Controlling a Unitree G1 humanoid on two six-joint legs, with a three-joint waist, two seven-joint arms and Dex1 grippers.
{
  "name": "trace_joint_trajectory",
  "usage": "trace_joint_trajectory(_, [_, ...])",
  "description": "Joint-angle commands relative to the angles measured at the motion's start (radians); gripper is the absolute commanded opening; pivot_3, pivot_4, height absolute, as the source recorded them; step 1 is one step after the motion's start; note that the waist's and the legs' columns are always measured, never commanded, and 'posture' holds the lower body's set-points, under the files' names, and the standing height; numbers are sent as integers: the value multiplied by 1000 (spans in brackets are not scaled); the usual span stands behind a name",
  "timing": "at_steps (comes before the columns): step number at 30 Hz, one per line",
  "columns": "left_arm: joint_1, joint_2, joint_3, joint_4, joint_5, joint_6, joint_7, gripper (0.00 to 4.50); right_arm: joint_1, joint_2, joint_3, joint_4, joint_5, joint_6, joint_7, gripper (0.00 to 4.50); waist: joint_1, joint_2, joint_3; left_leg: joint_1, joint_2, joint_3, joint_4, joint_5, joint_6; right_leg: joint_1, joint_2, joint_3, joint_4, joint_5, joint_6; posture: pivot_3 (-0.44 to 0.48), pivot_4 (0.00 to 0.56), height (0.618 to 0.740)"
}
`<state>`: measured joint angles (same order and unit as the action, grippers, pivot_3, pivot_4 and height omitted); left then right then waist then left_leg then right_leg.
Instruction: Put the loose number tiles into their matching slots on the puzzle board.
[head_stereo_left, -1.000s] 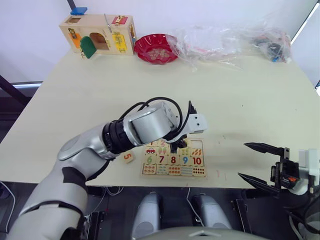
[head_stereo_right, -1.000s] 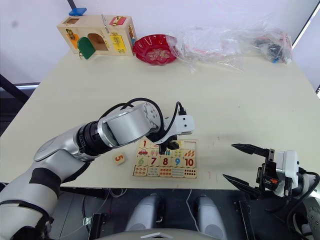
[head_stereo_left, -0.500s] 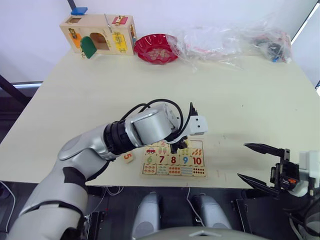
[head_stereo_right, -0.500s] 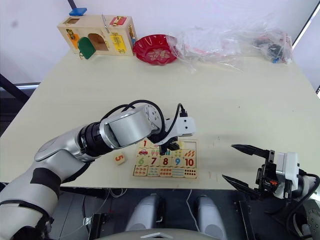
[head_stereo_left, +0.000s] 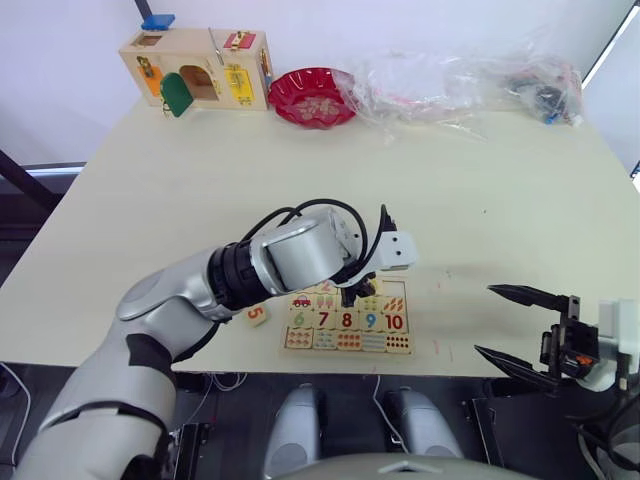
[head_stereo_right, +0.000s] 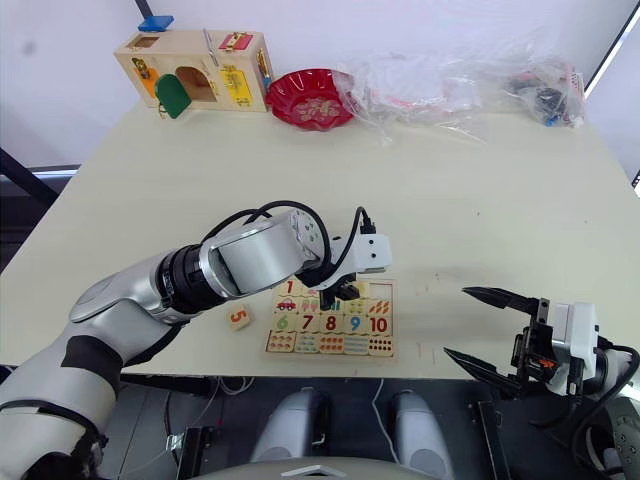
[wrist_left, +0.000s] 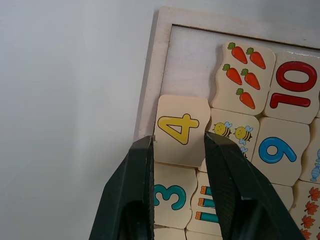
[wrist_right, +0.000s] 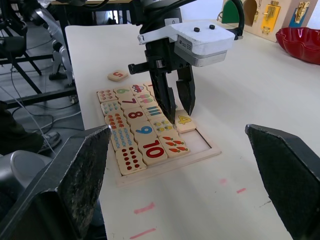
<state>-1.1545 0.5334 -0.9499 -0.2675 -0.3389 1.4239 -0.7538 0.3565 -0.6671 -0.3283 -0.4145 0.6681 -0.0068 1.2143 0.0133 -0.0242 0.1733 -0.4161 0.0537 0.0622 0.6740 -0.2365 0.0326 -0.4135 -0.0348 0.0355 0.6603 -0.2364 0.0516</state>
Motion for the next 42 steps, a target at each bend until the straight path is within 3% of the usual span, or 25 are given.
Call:
trace_joint_trajectory(1, [-2,3,0,-31,7,3,5,962,-1,-3,-9,-31,8,-6,-2,4500,0,0,0,0,0,0,0,0,0,0,0,0,0,0,0,0,150,740])
trace_joint_trajectory(42, [-3,8,-5,-52,-6,20,8,962,-6,-6,-1,-40,13,5,-7,4500,0,0,0,0,0,0,0,0,0,0,0,0,0,0,0,0,150,740])
